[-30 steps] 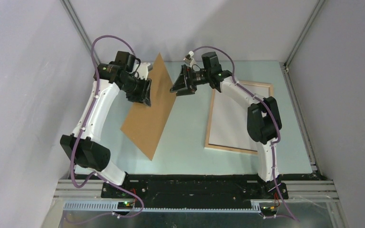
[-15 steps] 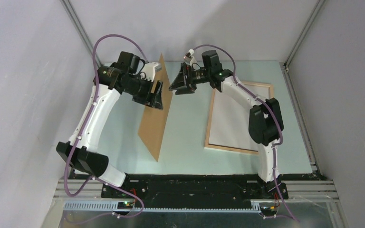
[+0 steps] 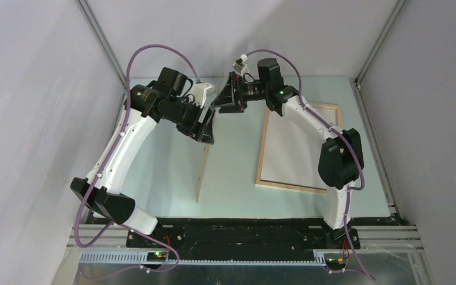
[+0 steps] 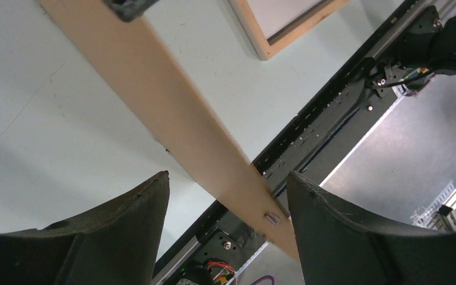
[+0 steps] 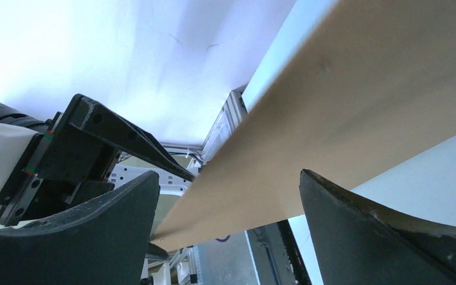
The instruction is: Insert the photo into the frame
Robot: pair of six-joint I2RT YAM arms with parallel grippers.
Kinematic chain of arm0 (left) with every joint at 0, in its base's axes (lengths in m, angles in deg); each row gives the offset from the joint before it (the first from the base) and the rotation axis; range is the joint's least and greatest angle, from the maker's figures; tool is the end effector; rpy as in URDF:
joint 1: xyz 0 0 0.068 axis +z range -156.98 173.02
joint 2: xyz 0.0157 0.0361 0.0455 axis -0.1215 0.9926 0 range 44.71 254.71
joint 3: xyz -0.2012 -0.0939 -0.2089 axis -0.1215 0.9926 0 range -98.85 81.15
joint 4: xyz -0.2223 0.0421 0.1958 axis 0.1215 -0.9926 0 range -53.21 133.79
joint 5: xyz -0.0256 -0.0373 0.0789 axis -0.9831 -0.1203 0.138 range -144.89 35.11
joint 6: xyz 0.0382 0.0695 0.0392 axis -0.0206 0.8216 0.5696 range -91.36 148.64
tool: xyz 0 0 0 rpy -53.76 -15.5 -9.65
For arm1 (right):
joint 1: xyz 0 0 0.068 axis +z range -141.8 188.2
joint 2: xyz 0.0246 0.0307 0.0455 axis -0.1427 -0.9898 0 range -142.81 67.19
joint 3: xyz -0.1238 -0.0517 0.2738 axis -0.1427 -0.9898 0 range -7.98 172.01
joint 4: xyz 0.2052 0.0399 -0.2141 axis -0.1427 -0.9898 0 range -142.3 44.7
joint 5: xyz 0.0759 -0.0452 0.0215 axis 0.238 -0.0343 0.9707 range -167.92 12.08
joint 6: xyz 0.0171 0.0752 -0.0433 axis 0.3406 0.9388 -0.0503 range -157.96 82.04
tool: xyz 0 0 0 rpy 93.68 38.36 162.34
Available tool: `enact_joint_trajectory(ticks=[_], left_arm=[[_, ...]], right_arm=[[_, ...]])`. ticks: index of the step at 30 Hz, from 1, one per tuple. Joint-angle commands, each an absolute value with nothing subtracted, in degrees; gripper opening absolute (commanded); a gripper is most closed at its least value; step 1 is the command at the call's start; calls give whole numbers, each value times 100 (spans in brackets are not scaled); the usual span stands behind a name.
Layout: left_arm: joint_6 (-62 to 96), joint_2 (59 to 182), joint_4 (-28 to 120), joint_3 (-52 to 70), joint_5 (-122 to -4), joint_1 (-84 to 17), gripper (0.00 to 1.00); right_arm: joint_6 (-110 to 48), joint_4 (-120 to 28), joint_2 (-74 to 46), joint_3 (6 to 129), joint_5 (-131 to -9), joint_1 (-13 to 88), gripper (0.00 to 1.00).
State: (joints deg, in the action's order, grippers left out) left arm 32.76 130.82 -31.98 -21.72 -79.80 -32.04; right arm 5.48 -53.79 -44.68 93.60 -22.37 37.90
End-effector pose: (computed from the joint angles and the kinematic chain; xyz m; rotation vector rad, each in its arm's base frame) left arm 0.2852 -0.1699 0.4248 0.8103 2.4801 -0.6968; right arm 0.4316 0.3207 0.3591 -0.5155 2.1007 1.7196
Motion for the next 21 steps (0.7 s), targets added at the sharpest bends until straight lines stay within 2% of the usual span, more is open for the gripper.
enact_joint_trajectory(ticks=[1, 12, 21], left_arm=[[3467, 12854, -3148, -2436, -8336, -3294, 77], [3416, 12668, -3062, -2299, -7523, -3185, 77], [3515, 12570, -3012, -2015, -8495, -2817, 78]], right_arm=[[597, -5303, -4100, 9280, -2407, 3838, 93], [71, -5888, -3793, 8755, -3152, 3787, 89], [131, -5672, -3688, 8464, -3095, 3742, 89]])
